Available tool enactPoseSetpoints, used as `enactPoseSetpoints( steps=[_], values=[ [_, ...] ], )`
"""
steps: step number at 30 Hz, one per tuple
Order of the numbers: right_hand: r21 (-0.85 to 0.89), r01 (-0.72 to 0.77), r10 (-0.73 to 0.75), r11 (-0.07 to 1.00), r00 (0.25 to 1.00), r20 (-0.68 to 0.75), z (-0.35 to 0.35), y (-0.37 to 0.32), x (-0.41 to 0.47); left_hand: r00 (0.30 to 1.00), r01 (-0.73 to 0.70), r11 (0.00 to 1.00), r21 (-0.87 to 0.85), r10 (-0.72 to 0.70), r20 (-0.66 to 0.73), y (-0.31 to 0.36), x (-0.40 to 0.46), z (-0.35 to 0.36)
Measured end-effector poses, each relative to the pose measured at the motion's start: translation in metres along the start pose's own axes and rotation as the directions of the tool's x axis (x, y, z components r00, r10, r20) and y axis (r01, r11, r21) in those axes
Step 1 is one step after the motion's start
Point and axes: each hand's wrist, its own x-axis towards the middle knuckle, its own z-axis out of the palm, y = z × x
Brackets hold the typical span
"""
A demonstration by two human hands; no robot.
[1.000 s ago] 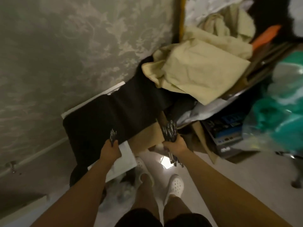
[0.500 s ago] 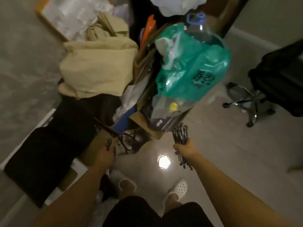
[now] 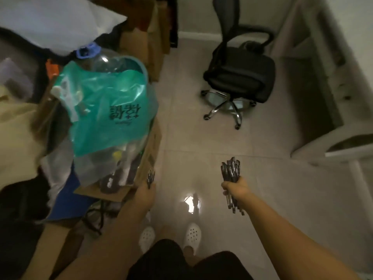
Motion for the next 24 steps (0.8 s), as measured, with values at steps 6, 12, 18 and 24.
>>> enactPoseSetpoints(
  steps=[6, 12, 18, 24],
  values=[
    [0.150, -0.041, 0.062, 0.988, 0.989, -0.136, -0.079, -0.001, 0.032, 0.987, -0.061, 0.998, -0.001, 0.060, 0.151, 0.110, 0.036, 0.056],
    [0.255, -0.084, 0.142, 0.963, 0.966, -0.216, -0.146, -0.024, 0.081, 0.958, -0.166, 0.981, 0.099, 0.137, 0.252, 0.211, 0.091, 0.113],
    [0.375, -0.094, 0.213, 0.922, 0.933, -0.290, -0.215, -0.080, 0.137, 0.914, -0.272, 0.952, 0.143, 0.209, 0.348, 0.331, 0.144, 0.163],
    [0.445, -0.053, 0.234, 0.894, 0.902, -0.362, -0.281, -0.136, 0.187, 0.874, -0.355, 0.910, 0.215, 0.241, 0.423, 0.453, 0.180, 0.207]
  ],
)
